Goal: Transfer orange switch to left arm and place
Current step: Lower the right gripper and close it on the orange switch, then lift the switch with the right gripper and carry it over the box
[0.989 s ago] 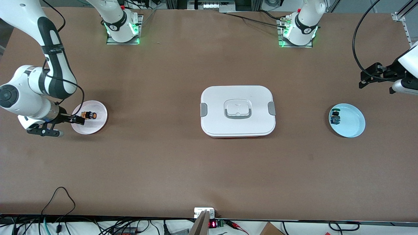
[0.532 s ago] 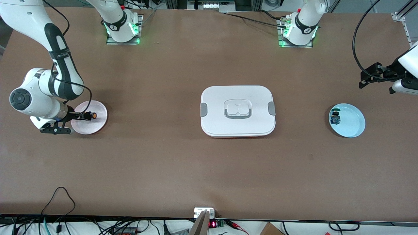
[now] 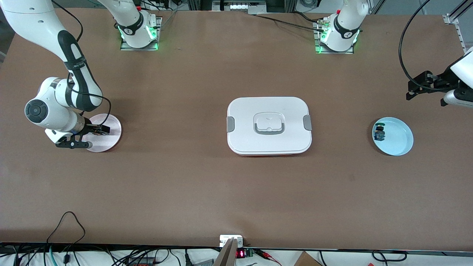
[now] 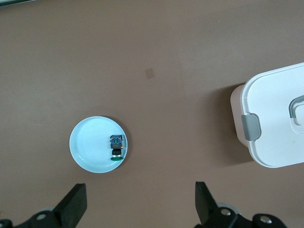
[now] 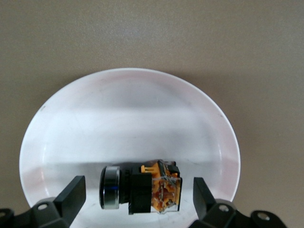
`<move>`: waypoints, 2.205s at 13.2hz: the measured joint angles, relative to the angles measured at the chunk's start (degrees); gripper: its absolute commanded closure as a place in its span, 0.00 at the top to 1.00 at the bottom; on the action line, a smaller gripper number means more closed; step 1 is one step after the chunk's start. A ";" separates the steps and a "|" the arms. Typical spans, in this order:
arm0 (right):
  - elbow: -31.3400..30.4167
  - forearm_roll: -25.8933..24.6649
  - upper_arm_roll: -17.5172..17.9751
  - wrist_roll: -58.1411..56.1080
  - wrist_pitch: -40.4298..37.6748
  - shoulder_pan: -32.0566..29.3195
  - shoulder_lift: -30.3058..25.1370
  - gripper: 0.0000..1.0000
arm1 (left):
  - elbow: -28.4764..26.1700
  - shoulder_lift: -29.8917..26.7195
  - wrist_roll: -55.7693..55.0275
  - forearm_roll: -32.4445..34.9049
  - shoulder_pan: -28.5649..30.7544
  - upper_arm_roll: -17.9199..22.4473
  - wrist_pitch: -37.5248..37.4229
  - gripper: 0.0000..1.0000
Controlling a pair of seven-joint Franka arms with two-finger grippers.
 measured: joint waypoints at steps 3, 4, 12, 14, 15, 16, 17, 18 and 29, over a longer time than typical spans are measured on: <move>-0.54 0.00 0.00 -0.51 0.00 0.00 0.07 1.00 | 0.00 0.00 0.00 0.00 0.00 0.00 0.00 1.00; -0.71 0.00 0.00 -0.57 0.00 0.00 0.23 1.00 | 0.00 0.00 0.00 0.00 0.00 0.00 0.00 1.00; -0.74 0.08 -0.05 -0.87 0.34 -0.28 1.43 1.00 | 0.00 0.00 0.00 0.00 0.00 0.00 0.00 1.00; -0.74 0.09 -0.06 -0.87 0.37 -0.60 1.44 1.00 | 0.00 0.00 0.00 0.00 0.00 0.00 0.00 1.00; -0.74 0.09 -0.06 -0.87 0.37 -0.70 1.44 1.00 | 0.00 0.00 0.00 0.00 0.00 0.00 0.00 1.00; -0.74 0.11 -0.06 -0.87 0.38 -0.74 1.44 0.88 | 0.00 0.00 0.00 0.00 0.00 0.00 0.00 1.00; -0.74 0.24 -0.06 -0.87 0.38 -0.76 1.45 0.68 | 0.00 0.00 0.00 0.00 0.00 0.00 0.00 1.00; -0.74 0.72 -0.06 -0.86 0.38 -0.77 1.48 0.45 | 0.00 0.00 0.00 0.00 0.00 0.01 0.00 1.00; 2.88 3.51 1.08 -0.77 -3.43 -0.83 -0.50 0.17 | 0.00 0.00 0.00 0.00 0.02 0.04 0.00 1.00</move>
